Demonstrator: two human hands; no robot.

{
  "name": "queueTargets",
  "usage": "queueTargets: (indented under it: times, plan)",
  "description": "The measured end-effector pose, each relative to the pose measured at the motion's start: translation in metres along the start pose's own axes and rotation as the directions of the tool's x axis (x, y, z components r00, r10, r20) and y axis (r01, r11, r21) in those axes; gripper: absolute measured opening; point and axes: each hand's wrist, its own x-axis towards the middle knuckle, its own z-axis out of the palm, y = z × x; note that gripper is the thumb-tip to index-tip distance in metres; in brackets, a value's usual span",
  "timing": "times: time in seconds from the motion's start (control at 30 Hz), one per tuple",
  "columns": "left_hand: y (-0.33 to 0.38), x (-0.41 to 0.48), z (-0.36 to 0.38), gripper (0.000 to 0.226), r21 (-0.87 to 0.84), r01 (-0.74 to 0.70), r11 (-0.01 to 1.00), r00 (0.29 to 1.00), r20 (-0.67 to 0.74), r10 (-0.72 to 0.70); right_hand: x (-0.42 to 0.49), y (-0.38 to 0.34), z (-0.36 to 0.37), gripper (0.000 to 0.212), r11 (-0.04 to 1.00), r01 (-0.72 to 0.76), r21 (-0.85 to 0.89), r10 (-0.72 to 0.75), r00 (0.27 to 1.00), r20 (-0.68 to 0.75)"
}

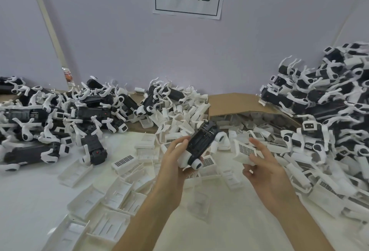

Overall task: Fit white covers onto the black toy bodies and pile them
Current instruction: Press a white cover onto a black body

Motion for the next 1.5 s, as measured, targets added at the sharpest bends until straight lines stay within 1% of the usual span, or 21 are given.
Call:
queueTargets:
  times: [0.07, 0.2, 0.27, 0.4, 0.47, 0.63, 0.77, 0.93, 1.17, 1.33, 1.5]
  plan:
    - [-0.001, 0.000, 0.001, 0.025, 0.073, -0.050, 0.996, 0.999, 0.006, 0.050, 0.000, 0.000, 0.000, 0.046, 1.000, 0.023, -0.011, -0.023, 1.000, 0.000]
    - [-0.008, -0.002, 0.004, 0.020, 0.166, -0.066, 0.984, 0.998, -0.008, 0.069, -0.002, 0.000, 0.003, 0.047, 0.994, 0.046, -0.095, -0.043, 0.998, 0.042]
    - [-0.013, -0.003, 0.007, 0.024, 0.211, -0.068, 0.975, 0.997, -0.006, 0.071, -0.004, 0.001, 0.006, 0.049, 0.989, 0.050, -0.140, -0.038, 0.996, 0.083]
    - [-0.022, -0.007, 0.010, 0.049, 0.346, -0.134, 0.928, 0.991, 0.042, 0.128, -0.006, 0.006, 0.013, 0.046, 0.976, 0.084, -0.201, -0.062, 0.991, 0.117]
    - [-0.025, -0.008, 0.012, 0.048, 0.409, -0.179, 0.895, 0.983, 0.045, 0.176, -0.006, 0.008, 0.014, 0.046, 0.969, 0.107, -0.224, -0.080, 0.989, 0.123]
    - [-0.032, -0.011, 0.014, 0.046, 0.516, -0.337, 0.787, 0.941, 0.151, 0.304, -0.008, 0.011, 0.017, 0.043, 0.948, 0.141, -0.286, -0.108, 0.986, 0.131]
    - [-0.033, -0.010, 0.014, 0.044, 0.549, -0.366, 0.751, 0.929, 0.166, 0.331, -0.007, 0.013, 0.017, 0.041, 0.958, 0.139, -0.251, -0.108, 0.985, 0.134]
    - [-0.031, -0.011, 0.014, 0.045, 0.535, -0.357, 0.766, 0.932, 0.149, 0.330, -0.006, 0.010, 0.013, 0.043, 0.982, 0.095, -0.162, -0.073, 0.988, 0.136]
    - [-0.034, -0.013, 0.017, 0.041, 0.558, -0.350, 0.752, 0.936, 0.168, 0.310, -0.007, 0.014, 0.016, 0.038, 0.975, 0.115, -0.190, -0.086, 0.984, 0.153]
    - [-0.035, -0.013, 0.017, 0.034, 0.563, -0.350, 0.749, 0.934, 0.147, 0.326, -0.004, 0.016, 0.013, 0.039, 0.991, 0.093, -0.100, -0.082, 0.991, 0.107]
    - [-0.034, -0.012, 0.016, 0.032, 0.579, -0.369, 0.727, 0.923, 0.132, 0.362, -0.004, 0.014, 0.012, 0.036, 0.988, 0.111, -0.104, -0.099, 0.988, 0.118]
